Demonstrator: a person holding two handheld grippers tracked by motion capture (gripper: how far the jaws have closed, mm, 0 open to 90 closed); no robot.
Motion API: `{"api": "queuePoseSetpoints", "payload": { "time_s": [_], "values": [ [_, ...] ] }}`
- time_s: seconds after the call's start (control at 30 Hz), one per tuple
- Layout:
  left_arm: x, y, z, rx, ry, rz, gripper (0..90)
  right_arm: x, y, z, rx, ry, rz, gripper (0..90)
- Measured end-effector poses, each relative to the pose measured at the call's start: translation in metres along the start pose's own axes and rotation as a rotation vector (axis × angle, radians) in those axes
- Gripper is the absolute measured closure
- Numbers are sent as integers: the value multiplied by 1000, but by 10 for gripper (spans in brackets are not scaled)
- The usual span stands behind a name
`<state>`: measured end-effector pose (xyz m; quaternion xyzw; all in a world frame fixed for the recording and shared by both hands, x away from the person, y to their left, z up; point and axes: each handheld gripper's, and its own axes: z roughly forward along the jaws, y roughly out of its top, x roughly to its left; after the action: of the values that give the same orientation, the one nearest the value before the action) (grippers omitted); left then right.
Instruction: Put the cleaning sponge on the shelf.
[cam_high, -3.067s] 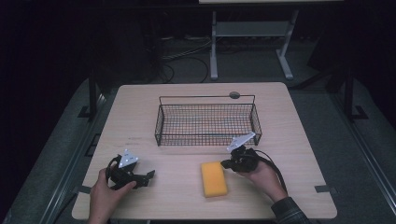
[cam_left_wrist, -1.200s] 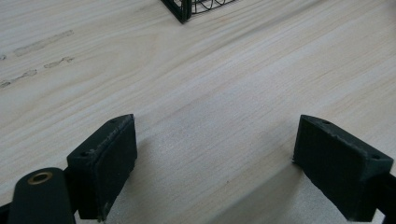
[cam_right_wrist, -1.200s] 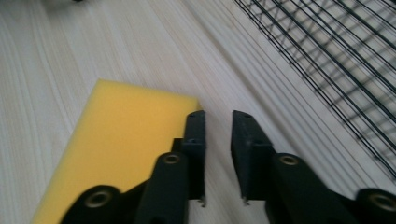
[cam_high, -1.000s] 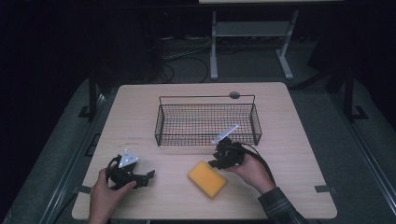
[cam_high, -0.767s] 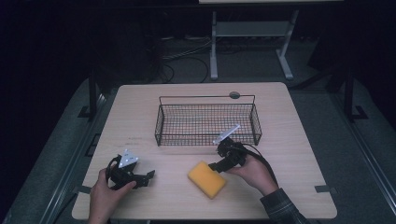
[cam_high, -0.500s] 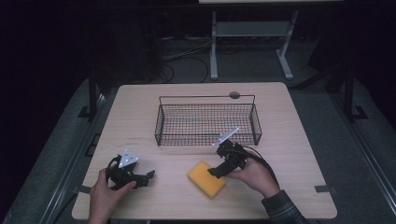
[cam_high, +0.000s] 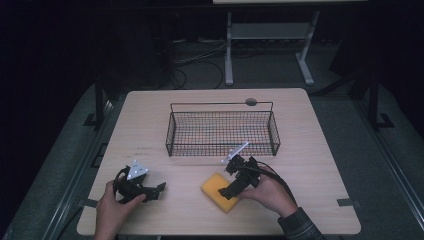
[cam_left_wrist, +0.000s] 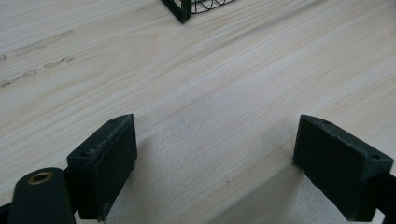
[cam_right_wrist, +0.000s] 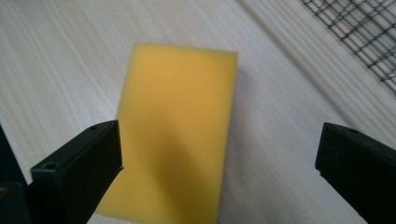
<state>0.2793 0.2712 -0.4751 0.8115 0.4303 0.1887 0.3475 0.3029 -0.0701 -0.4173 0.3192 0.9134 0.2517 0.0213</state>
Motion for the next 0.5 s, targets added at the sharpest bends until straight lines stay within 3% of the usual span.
{"api": "queuePoseSetpoints", "payload": {
  "time_s": [0.5],
  "values": [
    [0,0,0,-1,0,0,126,15,6,17,41,6,-36,1]
  ]
}}
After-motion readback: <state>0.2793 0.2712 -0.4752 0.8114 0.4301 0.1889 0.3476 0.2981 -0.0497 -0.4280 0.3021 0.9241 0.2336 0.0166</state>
